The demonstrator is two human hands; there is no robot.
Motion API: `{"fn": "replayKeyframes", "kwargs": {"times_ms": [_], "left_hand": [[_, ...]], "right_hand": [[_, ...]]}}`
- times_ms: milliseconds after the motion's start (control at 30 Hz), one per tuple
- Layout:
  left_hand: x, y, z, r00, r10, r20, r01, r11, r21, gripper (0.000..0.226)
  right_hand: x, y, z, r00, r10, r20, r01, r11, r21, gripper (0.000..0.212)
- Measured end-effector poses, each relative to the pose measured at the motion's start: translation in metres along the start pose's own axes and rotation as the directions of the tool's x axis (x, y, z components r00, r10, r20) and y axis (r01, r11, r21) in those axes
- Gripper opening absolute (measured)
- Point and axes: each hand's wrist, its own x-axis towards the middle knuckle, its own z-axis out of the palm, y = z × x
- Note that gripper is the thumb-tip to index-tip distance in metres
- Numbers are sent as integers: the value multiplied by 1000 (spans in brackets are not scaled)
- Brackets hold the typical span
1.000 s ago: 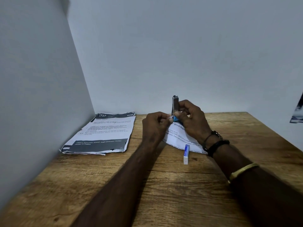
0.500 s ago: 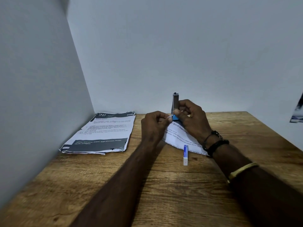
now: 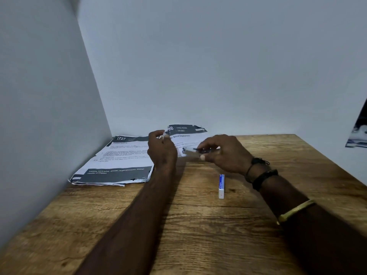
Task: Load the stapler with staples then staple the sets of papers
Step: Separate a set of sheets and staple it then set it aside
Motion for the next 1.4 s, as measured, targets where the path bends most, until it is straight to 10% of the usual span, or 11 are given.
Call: {"fn": "replayKeyframes", "kwargs": {"times_ms": [267, 500, 633, 833, 1067, 1400], "left_hand": [[-1, 4, -1, 999, 14, -29, -17, 995, -94, 20], [-4, 6, 2, 1000, -12, 4, 13, 992, -128, 16], [-8, 10, 5, 997, -77, 16, 78, 986, -149, 17], [-30, 19, 23, 984, -149, 101, 160, 981, -112, 22], [-61, 35, 58, 862, -197, 466, 291, 947, -137, 55], [-108, 48, 133, 731, -136, 669, 18, 983, 180, 52]], "right_hand": [[1, -2, 8, 955, 145, 257, -100, 978, -183, 22], [0, 2, 7, 968, 202, 149, -187, 976, -109, 24], [1, 6, 0, 869, 439, -226, -388, 890, 238, 12], [-5, 8, -14, 651, 734, -193, -348, 515, 783, 21], [-11, 42, -40, 507, 767, -394, -359, 604, 712, 14], [-23, 112, -68, 412, 739, -534, -613, 658, 438, 36]]}}
